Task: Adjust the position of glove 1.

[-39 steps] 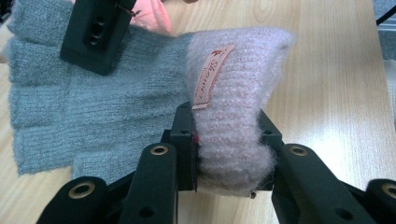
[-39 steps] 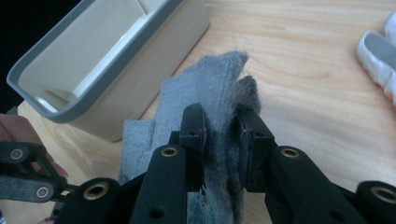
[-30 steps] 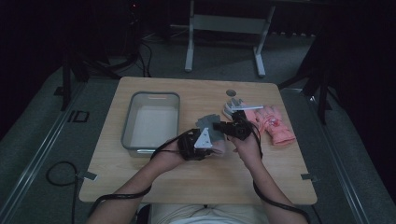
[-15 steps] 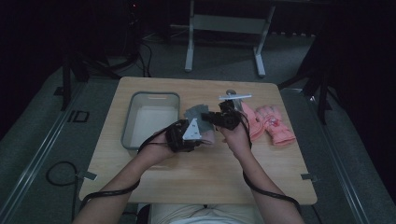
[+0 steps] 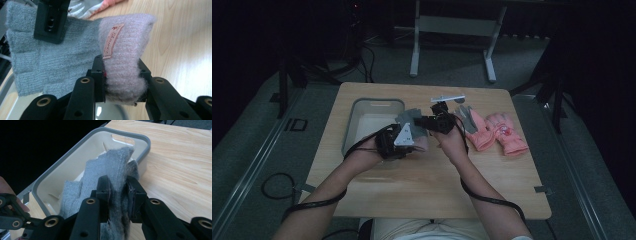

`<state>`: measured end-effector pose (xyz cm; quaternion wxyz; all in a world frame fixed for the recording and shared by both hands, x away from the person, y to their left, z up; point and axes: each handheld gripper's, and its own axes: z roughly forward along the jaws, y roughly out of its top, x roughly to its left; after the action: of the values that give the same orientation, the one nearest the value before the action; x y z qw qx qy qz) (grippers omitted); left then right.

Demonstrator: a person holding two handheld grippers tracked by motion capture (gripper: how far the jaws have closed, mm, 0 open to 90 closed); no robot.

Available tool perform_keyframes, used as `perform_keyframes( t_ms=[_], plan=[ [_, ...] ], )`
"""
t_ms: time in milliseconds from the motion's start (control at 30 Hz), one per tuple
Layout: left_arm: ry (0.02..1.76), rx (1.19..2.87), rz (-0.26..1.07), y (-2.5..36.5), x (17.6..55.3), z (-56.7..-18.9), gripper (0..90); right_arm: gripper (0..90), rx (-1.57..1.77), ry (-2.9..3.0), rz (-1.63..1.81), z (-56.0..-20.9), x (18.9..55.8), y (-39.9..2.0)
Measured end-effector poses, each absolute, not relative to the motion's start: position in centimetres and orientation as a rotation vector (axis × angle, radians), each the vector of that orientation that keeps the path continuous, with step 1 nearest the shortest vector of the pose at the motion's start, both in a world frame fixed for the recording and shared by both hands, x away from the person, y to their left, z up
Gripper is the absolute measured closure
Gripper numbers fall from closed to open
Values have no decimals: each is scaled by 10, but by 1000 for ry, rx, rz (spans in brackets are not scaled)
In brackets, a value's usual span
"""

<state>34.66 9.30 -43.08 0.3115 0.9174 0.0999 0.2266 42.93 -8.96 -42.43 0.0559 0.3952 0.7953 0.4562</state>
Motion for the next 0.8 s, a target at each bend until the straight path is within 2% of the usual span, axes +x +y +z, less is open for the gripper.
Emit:
perform_keyframes(
  t_ms=[600, 800],
  plan=[
    [309, 2527, 614, 150, 365, -424, 689, 748, 1181, 2435, 1443, -428, 449, -28],
    [247, 2544, 615, 175, 373, -437, 686, 748, 1191, 2455, 1443, -439, 457, -6]
  ],
)
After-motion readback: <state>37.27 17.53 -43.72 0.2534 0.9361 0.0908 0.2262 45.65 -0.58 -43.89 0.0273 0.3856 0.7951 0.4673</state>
